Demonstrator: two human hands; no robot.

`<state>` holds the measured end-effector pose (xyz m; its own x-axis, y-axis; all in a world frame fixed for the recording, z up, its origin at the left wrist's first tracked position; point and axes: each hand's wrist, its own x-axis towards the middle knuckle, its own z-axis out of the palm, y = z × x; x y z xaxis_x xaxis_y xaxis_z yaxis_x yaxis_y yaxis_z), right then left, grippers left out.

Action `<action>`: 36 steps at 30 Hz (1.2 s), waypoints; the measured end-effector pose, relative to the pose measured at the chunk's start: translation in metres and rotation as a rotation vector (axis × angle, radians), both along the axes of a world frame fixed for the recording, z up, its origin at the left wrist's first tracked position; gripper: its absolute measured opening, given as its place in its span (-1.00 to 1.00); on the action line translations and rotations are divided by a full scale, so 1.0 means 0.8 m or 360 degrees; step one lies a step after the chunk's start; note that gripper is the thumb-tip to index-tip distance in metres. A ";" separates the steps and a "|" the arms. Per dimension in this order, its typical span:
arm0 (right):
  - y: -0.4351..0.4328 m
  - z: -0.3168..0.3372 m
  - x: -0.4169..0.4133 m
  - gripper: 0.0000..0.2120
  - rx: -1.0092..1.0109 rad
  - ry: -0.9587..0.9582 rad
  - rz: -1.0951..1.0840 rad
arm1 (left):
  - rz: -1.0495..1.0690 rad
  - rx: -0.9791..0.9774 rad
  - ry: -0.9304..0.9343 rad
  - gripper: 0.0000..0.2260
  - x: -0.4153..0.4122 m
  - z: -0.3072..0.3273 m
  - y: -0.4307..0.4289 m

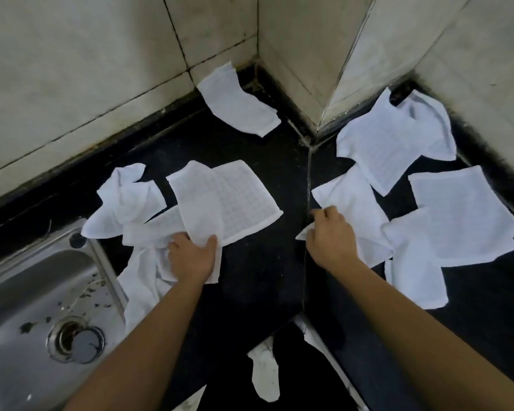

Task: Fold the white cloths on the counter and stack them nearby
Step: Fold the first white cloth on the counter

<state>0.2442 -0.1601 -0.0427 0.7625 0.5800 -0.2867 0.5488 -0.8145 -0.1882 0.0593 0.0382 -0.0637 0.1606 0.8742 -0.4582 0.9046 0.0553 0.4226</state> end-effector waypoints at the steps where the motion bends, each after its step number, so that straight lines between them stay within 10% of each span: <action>1: 0.020 0.002 -0.004 -0.62 0.0105 0.0033 0.0002 | -0.0031 0.0011 -0.0015 -0.40 -0.003 -0.004 0.001; 9: 0.095 -0.016 -0.030 -0.66 0.0047 0.0558 -0.0223 | 0.0030 -0.0152 -0.0441 -0.79 -0.034 -0.003 0.011; 15: 0.057 0.036 -0.002 -0.94 0.0797 0.1260 -0.0833 | 0.0292 -0.0504 -0.0872 -0.85 -0.013 0.049 0.008; 25: 0.035 0.175 0.048 -0.91 0.1754 0.1545 -0.1124 | 0.0395 -0.0950 -0.1700 -0.78 0.065 0.186 0.048; 36: 0.059 0.204 0.040 -0.85 0.1829 0.1287 -0.1263 | 0.0406 -0.0852 -0.1547 -0.84 0.096 0.208 0.053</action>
<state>0.2764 -0.1130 0.1205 0.8324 0.3137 -0.4568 -0.4623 -0.0614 -0.8846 0.1360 0.0807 0.1025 0.4970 0.6618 -0.5613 0.1433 0.5754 0.8053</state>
